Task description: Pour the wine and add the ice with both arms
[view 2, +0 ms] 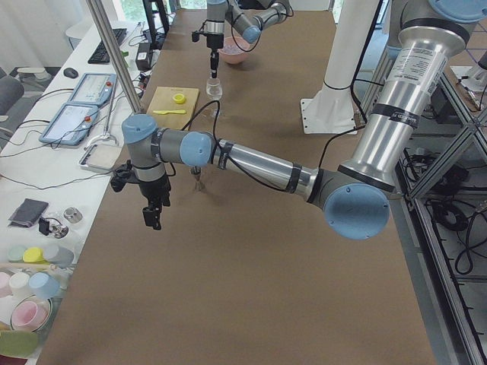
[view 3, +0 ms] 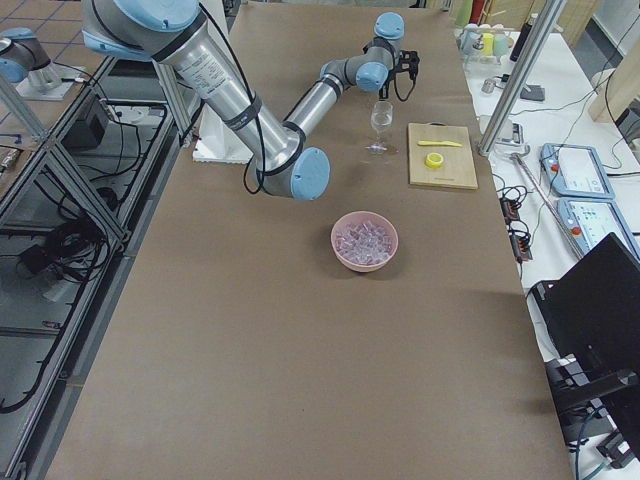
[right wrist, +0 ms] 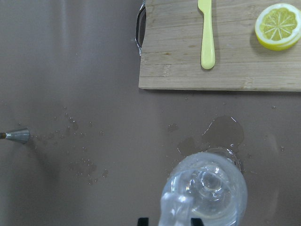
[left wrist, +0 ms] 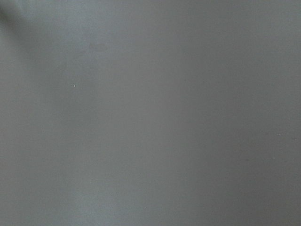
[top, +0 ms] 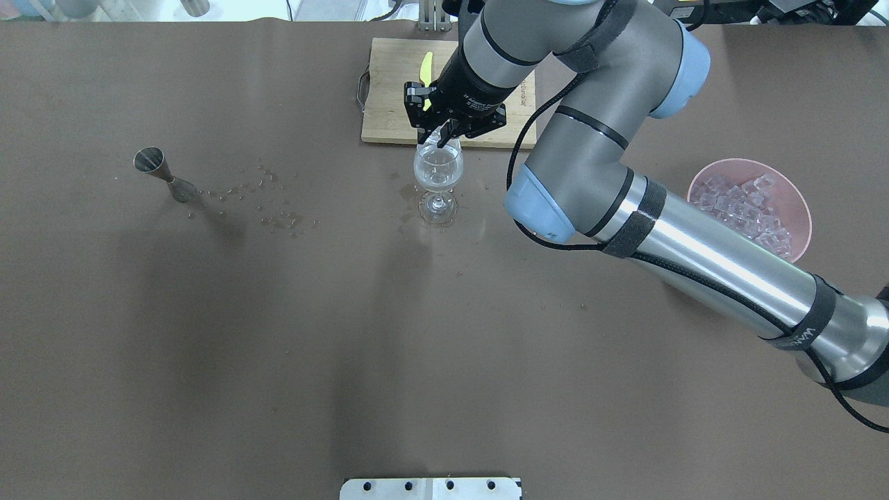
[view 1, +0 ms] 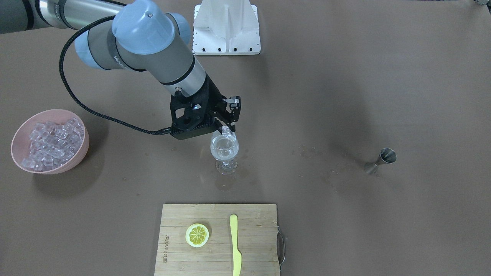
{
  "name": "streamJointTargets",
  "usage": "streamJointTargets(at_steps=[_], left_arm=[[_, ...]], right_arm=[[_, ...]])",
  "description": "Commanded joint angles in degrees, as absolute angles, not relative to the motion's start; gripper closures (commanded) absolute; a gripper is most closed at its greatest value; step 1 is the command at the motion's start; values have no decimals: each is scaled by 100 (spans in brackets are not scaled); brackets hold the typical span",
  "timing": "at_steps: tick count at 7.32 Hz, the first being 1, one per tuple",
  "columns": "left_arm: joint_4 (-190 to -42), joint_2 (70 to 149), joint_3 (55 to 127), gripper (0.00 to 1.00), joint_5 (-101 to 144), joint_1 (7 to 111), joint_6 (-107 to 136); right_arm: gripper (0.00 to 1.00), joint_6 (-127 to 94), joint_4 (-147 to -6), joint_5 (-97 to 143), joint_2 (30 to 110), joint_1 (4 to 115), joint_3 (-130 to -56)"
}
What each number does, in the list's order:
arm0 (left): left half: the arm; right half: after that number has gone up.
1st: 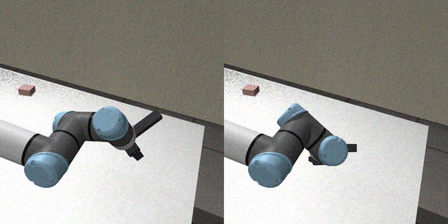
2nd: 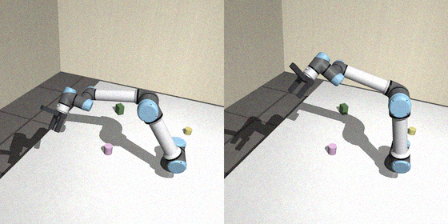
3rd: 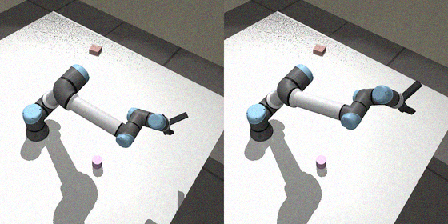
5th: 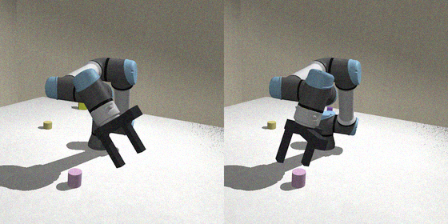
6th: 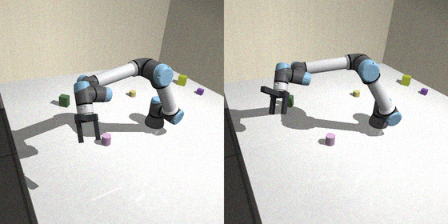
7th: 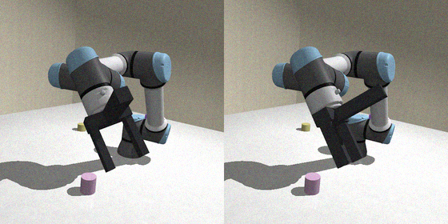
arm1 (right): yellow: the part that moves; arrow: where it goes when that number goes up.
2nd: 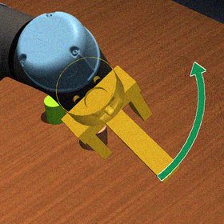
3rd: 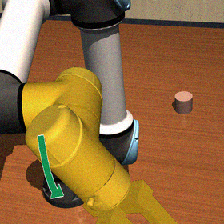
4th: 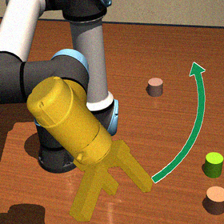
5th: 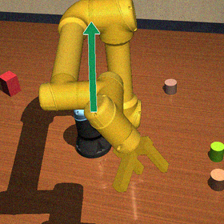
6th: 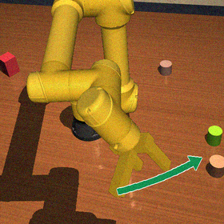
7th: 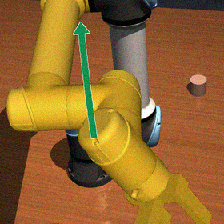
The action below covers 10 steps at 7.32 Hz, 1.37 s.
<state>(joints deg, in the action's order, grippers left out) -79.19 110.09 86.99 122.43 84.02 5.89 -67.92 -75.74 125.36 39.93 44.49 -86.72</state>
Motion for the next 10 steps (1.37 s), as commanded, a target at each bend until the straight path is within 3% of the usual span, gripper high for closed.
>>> streamJointTargets(at_steps=[1,4,6,7,10], left_arm=[[-7919,11004,8675,2,12243,8402,589],[-7919,10995,8692,2,12252,8603,371],[-7954,10645,8692,2,12339,8771,-298],[-8668,10278,8666,2,12349,8789,-264],[-9018,10266,8517,2,12497,8982,-158]], right_arm=[[0,-6707,-7576,12542,3999,4456,-8675],[0,-6497,-7646,12978,4164,4893,-8832],[0,-5586,-7655,13874,5145,5752,-9332],[0,-5207,-7655,14182,5455,6183,-9351],[0,-3673,-7873,14039,6851,7344,-9353]])
